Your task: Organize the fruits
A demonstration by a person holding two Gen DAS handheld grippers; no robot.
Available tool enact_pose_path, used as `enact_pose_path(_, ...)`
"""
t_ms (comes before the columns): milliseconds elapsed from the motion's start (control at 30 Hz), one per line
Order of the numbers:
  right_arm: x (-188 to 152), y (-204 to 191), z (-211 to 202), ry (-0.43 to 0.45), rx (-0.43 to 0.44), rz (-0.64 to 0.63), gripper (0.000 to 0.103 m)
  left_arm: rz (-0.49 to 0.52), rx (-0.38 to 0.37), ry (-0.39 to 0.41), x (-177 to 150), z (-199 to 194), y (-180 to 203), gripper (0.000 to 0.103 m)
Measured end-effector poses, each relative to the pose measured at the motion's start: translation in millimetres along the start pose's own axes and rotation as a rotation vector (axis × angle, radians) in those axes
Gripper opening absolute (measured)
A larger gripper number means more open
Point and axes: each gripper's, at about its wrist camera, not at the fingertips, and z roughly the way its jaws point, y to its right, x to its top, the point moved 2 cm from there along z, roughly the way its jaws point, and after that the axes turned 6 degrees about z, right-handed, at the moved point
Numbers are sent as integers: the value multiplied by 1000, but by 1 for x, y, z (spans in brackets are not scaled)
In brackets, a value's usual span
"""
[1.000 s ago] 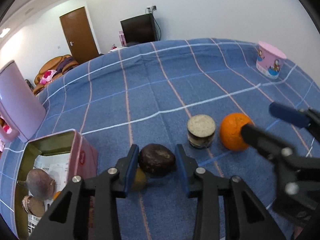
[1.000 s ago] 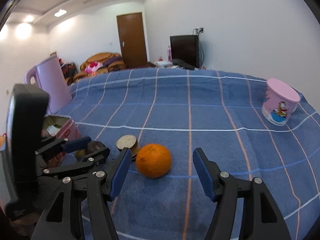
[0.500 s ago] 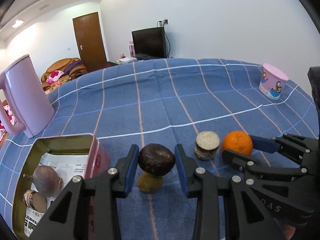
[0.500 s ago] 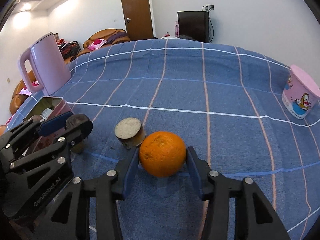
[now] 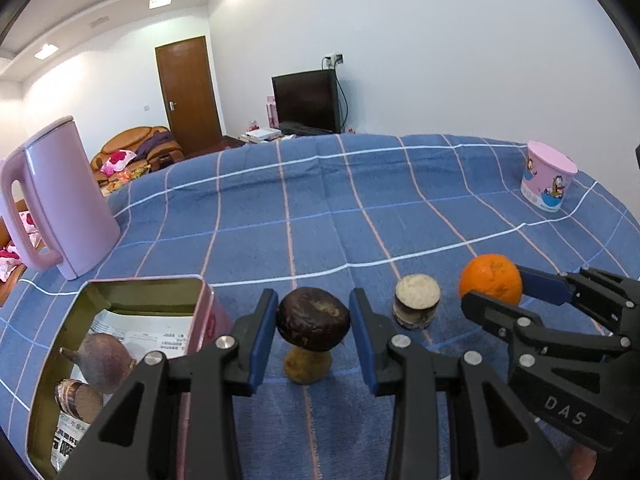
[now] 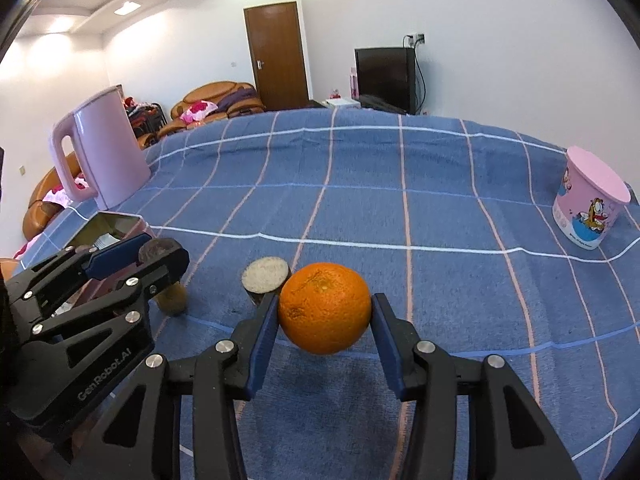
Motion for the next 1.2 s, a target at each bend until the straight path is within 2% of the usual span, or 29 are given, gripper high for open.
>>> enact_pose_path(467, 0, -11, -19, 108, -5, -37, 48, -12, 26, 48, 0, -9, -3, 39)
enact_pose_path(1200, -3, -15, -38, 219, -13, -54, 48, -23, 55, 105, -2, -22, -8, 39)
